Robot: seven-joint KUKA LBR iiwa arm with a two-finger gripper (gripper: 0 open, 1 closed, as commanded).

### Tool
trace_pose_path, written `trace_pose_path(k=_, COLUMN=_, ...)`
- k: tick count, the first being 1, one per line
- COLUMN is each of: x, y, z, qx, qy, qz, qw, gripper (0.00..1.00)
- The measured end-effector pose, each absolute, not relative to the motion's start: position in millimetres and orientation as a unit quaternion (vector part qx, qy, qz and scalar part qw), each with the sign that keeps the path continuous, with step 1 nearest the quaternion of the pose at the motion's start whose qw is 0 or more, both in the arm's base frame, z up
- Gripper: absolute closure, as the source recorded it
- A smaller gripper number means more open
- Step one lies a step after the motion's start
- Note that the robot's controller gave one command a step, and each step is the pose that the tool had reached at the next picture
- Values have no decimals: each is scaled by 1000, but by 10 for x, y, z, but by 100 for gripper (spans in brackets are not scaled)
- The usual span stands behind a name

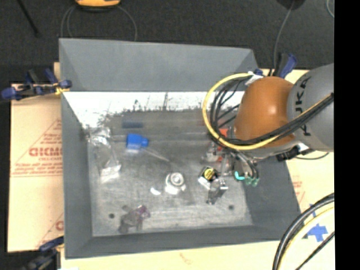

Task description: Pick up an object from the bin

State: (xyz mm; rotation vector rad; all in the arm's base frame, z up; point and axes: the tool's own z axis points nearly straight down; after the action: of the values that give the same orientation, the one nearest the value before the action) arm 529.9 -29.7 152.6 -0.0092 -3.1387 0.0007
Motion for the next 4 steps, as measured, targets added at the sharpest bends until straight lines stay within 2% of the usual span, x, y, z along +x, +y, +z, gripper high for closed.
trace_pose_path(k=1, x=5453, y=-624, z=790, qx=-26, qy=-1000, qz=0, qw=-1, gripper=0)
trace_pose_path(k=2, x=5424, y=-678, z=748, qx=-12, qy=-1000, qz=-1, qw=-8, gripper=0)
trace_pose_path(k=3, x=5390, y=-733, z=751, qx=20, qy=-1000, qz=0, qw=-10, gripper=0)
trace_pose_path(k=4, x=5401, y=-742, z=771, qx=20, qy=-1000, qz=1, qw=-11, gripper=100)
